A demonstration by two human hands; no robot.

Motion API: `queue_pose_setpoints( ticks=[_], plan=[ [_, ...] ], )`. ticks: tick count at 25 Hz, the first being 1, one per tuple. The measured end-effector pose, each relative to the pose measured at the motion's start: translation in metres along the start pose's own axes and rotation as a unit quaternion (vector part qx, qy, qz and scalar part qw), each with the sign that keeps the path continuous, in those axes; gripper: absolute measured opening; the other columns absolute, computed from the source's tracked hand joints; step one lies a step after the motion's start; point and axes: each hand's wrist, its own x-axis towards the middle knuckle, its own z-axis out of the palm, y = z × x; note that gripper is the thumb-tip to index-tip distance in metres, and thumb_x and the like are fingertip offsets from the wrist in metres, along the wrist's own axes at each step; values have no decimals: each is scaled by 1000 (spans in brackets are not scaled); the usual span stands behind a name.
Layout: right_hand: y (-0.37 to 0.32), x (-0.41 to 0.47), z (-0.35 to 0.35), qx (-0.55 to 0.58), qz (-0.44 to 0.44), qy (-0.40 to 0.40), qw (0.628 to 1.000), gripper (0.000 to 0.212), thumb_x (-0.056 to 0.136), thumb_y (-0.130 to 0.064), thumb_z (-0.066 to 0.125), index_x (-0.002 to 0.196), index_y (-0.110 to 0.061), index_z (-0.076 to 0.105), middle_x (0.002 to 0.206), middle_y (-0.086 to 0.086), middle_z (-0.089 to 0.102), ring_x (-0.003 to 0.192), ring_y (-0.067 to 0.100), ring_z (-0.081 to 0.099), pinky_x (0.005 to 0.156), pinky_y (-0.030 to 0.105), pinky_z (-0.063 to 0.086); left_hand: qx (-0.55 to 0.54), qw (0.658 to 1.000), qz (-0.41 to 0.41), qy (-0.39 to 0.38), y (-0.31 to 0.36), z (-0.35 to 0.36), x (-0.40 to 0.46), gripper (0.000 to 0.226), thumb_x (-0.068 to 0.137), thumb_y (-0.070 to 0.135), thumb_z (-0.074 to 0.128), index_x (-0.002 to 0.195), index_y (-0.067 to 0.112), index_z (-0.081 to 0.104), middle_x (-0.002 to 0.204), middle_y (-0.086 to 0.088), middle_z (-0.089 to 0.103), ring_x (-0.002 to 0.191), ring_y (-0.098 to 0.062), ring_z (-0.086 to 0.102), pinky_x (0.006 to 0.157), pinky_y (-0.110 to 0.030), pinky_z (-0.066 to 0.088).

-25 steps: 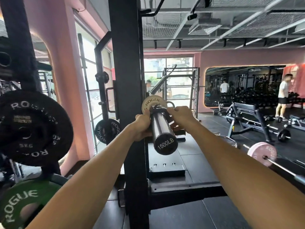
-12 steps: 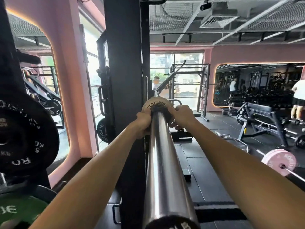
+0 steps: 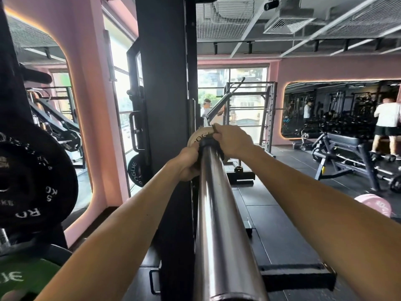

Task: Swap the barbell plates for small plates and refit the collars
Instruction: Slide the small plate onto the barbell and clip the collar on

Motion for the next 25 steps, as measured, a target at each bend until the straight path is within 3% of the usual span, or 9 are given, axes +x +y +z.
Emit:
queue_pose_setpoints(
  ticks=[7,10,12,14,17,19,21,23,25],
  plan=[
    [0,8,-11,-22,-52,-122,991,55,89,0,49,142,-14,40,119,22,58,111,37,56,86,35,44,-33,999,-16,-20,-1,-2,2,35,105,28,36,103,-2,55,77,-15,59,61,-21,57,38,-22,49],
    [-3,4,-11,-2,-67,-154,986,61,91,1,47,145,-25,37,130,21,44,111,39,53,80,31,44,-37,999,-16,-25,2,-1,4,38,105,26,34,87,0,54,58,-14,65,47,-21,63,36,-22,49],
    [-6,3,-6,22,-68,-165,984,69,89,4,45,145,-37,36,132,16,33,105,43,50,78,38,53,-46,998,-15,-29,0,0,5,39,105,26,33,85,0,55,48,-11,64,37,-17,62,34,-22,48],
    [-10,1,-7,69,-61,-165,982,69,88,5,43,143,-37,40,122,12,37,97,40,51,72,41,56,-43,999,-9,-30,-2,-1,8,38,105,25,35,85,0,56,50,-11,64,38,-16,62,36,-21,49],
    [0,0,-12,89,-74,-129,985,68,84,10,45,142,-24,44,126,15,54,111,30,55,80,23,43,-29,998,-7,-61,2,-1,16,48,99,41,44,97,-2,64,65,-14,70,49,-20,67,45,-24,53],
    [11,-2,-14,147,-8,-95,985,60,78,9,55,134,-11,53,124,13,61,110,27,59,78,24,47,1,998,-17,-62,9,0,27,78,89,71,39,110,1,67,84,-18,72,63,-24,71,53,-29,56],
    [18,-3,-11,209,56,-81,973,39,68,3,64,107,0,66,106,18,67,98,33,66,78,39,57,38,997,-22,-56,15,3,31,84,77,79,48,111,5,69,95,-18,72,71,-26,71,61,-33,58],
    [25,-2,-7,265,101,-87,955,32,59,-9,69,88,4,70,91,22,71,86,35,71,78,48,59,72,995,10,-71,17,7,31,65,63,59,73,109,13,70,108,-16,69,84,-28,69,75,-40,59],
    [26,-4,-5,326,129,-82,933,34,62,-18,79,89,1,71,87,19,74,81,32,73,80,47,59,77,991,61,-91,16,9,34,57,60,42,71,111,16,68,113,-13,68,93,-30,66,78,-43,58]
  ],
)
